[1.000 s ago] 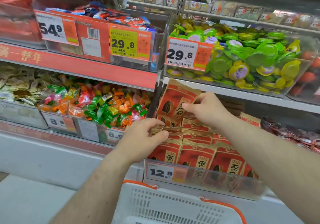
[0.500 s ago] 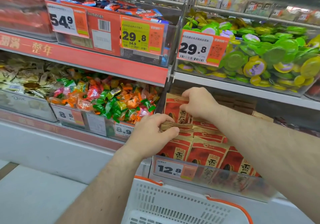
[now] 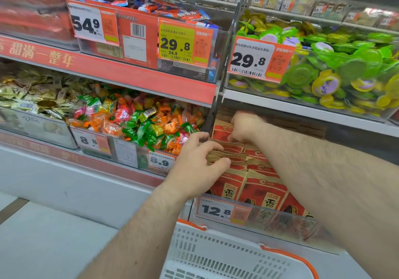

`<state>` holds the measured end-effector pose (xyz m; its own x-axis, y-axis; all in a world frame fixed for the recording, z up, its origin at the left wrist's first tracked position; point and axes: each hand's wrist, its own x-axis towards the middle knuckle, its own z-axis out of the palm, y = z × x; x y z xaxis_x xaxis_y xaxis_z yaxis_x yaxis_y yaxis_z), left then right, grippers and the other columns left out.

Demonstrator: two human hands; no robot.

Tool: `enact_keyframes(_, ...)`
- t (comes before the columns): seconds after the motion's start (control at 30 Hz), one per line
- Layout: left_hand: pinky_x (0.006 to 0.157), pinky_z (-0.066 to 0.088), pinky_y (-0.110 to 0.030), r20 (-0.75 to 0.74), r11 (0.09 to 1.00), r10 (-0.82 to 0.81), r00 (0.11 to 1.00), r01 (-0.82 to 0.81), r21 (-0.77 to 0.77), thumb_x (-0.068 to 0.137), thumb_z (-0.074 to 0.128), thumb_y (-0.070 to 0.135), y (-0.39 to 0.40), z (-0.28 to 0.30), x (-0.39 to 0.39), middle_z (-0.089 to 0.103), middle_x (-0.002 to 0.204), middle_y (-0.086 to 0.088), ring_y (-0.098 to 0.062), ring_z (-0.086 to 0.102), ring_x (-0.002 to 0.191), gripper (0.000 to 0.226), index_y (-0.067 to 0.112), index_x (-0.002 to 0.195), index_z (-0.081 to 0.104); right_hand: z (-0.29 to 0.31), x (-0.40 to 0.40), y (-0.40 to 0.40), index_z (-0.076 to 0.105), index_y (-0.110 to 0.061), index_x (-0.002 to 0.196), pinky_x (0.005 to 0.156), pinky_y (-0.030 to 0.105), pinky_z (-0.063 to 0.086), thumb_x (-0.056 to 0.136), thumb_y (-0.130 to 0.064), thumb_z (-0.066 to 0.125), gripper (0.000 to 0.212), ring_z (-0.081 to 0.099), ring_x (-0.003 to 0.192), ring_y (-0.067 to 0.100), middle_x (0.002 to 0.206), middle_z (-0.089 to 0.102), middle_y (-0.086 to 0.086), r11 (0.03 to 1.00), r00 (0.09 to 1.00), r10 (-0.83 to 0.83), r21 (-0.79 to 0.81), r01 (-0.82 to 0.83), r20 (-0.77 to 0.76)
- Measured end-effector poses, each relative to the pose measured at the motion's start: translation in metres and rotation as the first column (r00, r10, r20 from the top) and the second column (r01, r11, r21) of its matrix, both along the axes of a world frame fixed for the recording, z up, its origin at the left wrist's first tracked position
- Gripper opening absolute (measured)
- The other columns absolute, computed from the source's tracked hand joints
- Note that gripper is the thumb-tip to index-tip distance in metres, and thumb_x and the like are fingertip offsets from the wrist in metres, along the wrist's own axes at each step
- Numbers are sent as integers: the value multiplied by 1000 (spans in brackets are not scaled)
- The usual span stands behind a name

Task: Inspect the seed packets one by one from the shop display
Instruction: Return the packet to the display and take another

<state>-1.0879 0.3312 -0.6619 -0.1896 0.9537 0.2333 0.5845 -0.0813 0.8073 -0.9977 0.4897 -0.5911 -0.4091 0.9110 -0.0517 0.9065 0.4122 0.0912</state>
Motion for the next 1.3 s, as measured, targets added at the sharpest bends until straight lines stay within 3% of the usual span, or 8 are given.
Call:
enact_keyframes(0.17, 98, 39, -29, -10, 999, 38, 999, -38, 9, 75, 52, 58, -1, 3, 1, 34, 111, 21, -7, 35, 113, 52, 30, 118, 63, 9, 10, -10, 51, -17, 87, 69, 33, 48, 80, -49, 73, 40, 56, 81, 22, 80, 56, -1, 993, 993, 72, 96, -63, -96)
enact_keyframes(0.3, 97, 35, -29, -37, 999, 39, 999, -38, 32, 82, 55, 55, -2, 2, 0, 35, 105, 24, -7, 34, 107, 49, 27, 121, 63, 19, 22, -28, 57, -21, 69, 69, 36, 49, 77, -39, 70, 24, 56, 73, 20, 70, 58, -4, 970, 915, 219, -28, -242, -338)
enact_keyframes(0.4, 100, 37, -32, -60, 999, 36, 998, -34, 35, 80, 52, 56, -3, 4, 1, 42, 107, 21, -8, 36, 109, 51, 26, 120, 63, 25, 23, -42, 70, -25, 82, 89, 37, 39, 81, -31, 63, 9, 55, 83, 16, 76, 61, -10, 941, 944, 258, -170, -294, -204)
enact_keyframes(0.53, 100, 42, -38, -72, 1000, 25, 997, -25, 12, 77, 47, 57, -4, 7, 1, 52, 109, 17, -9, 43, 112, 50, 29, 114, 64, 20, 14, -43, 63, -26, 73, 77, 33, 43, 80, -27, 66, 7, 56, 79, 18, 76, 60, -7, 953, 979, 184, -227, -199, -87)
enact_keyframes(0.7, 98, 46, -44, -75, 1000, 16, 997, -18, -13, 75, 42, 65, -5, 6, 1, 56, 111, 15, -13, 49, 114, 60, 32, 120, 62, 14, 6, -44, 60, -12, 130, 97, 37, 48, 89, -37, 68, 48, 57, 116, 23, 128, 63, 5, 977, 986, 168, -128, -167, -9)
enact_keyframes(0.87, 101, 45, -45, -69, 999, 22, 997, -24, -29, 80, 45, 62, -5, 9, 2, 54, 116, 11, -15, 48, 118, 60, 29, 128, 59, 20, 13, -54, 58, -15, 134, 107, 44, 40, 96, -40, 58, 45, 51, 126, 26, 135, 59, 4, 975, 979, 205, -90, -205, -3)
enact_keyframes(1.1, 102, 46, -43, -9, 999, 37, 999, -37, -2, 96, 55, 43, -8, 8, 5, 52, 119, 9, -15, 50, 118, 42, 22, 131, 58, 30, 48, -78, 72, -21, 98, 82, 34, 40, 97, -38, 55, 24, 61, 102, 28, 86, 64, -2, 958, 954, 279, 103, -268, -111)
enact_keyframes(1.3, 98, 50, -41, 55, 999, 39, 998, -40, 16, 92, 52, 48, -13, 9, 9, 56, 118, 7, -14, 55, 113, 43, 23, 126, 60, 34, 69, -104, 74, -26, 93, 70, 34, 46, 96, -33, 56, 20, 61, 83, 28, 67, 56, -8, 932, 899, 325, 257, -254, -292)
